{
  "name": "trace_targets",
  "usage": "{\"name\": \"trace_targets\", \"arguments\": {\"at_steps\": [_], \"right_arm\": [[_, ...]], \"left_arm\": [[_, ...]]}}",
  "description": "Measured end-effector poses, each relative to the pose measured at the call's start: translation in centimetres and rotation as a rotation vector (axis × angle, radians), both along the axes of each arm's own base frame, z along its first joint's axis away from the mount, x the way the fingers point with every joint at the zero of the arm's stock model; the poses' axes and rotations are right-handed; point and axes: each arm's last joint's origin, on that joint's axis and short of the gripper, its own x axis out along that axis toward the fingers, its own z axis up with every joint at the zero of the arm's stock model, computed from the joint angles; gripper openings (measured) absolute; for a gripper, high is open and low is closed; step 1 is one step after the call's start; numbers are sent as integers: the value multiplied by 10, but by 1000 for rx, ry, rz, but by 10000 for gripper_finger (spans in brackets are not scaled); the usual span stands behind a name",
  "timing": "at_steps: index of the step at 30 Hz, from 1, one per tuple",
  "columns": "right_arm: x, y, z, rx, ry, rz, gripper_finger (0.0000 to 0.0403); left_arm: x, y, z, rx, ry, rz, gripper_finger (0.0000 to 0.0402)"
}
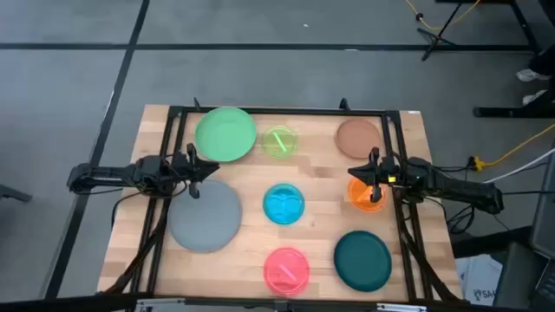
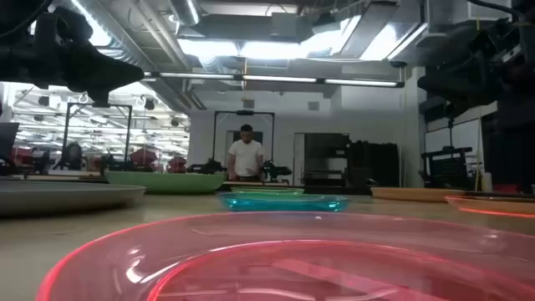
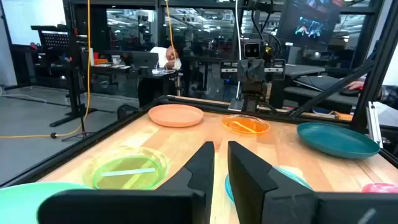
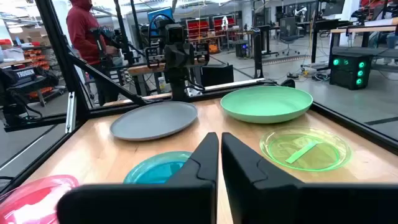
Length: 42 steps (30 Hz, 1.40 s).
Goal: Stack plastic plates
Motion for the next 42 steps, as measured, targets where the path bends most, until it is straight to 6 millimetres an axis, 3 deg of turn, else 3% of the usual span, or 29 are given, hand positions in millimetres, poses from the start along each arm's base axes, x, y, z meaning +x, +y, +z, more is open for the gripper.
{"name": "trace_targets", "arguments": {"at_steps": [42], "right_arm": [[0, 0, 0, 0, 0, 0, 14]], "left_arm": [[0, 1, 1, 25, -5, 27, 40]]}}
